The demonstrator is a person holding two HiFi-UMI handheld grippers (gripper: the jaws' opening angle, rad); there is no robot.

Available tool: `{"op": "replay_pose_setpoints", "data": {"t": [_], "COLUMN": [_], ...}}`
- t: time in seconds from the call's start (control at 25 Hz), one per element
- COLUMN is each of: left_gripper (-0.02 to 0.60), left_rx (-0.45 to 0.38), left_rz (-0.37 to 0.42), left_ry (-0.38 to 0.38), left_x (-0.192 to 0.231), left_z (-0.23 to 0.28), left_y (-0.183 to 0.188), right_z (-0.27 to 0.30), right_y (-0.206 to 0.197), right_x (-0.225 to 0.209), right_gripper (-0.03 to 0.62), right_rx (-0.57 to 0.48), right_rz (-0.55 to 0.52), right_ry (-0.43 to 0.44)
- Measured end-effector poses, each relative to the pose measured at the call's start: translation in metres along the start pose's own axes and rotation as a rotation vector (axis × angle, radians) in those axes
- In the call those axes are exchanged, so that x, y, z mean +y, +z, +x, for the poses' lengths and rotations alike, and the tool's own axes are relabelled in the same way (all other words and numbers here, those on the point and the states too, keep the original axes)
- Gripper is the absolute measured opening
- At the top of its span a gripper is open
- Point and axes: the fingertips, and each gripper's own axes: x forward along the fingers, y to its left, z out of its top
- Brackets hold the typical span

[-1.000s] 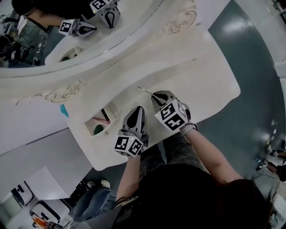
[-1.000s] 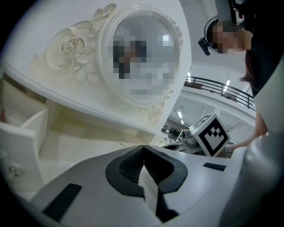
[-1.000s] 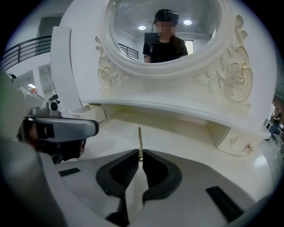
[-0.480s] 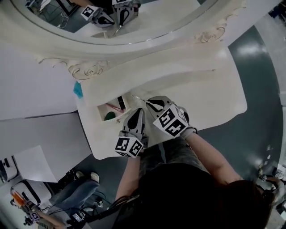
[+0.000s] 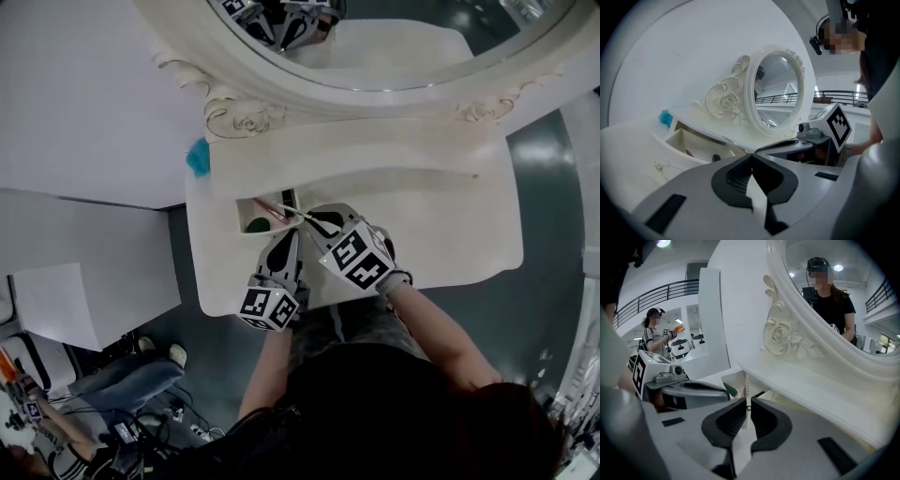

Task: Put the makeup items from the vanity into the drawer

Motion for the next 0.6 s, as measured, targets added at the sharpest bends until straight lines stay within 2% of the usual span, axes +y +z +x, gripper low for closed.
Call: {"op": "replay_pose_setpoints", "data": {"t": [0.32, 0.6], "left_gripper": [0.012, 0.014], "left_rx": [-0.05, -0.079], "left_rz": [-0.02, -0.031], "left_ry": [0.038, 0.067], "left_x": [0.021, 0.04], "left_z": [-0.021, -0.035], "left_y": [0.012, 0.022], "right_z": [0.021, 0.039], "right_y": [0.022, 0.027], "right_x": [0.019, 0.024], "right_gripper": [0.044, 0.044], "right_rx": [0.049, 0.115], "right_rz": [-0.094, -0.11], "right_ry": [0.016, 0.02]}}
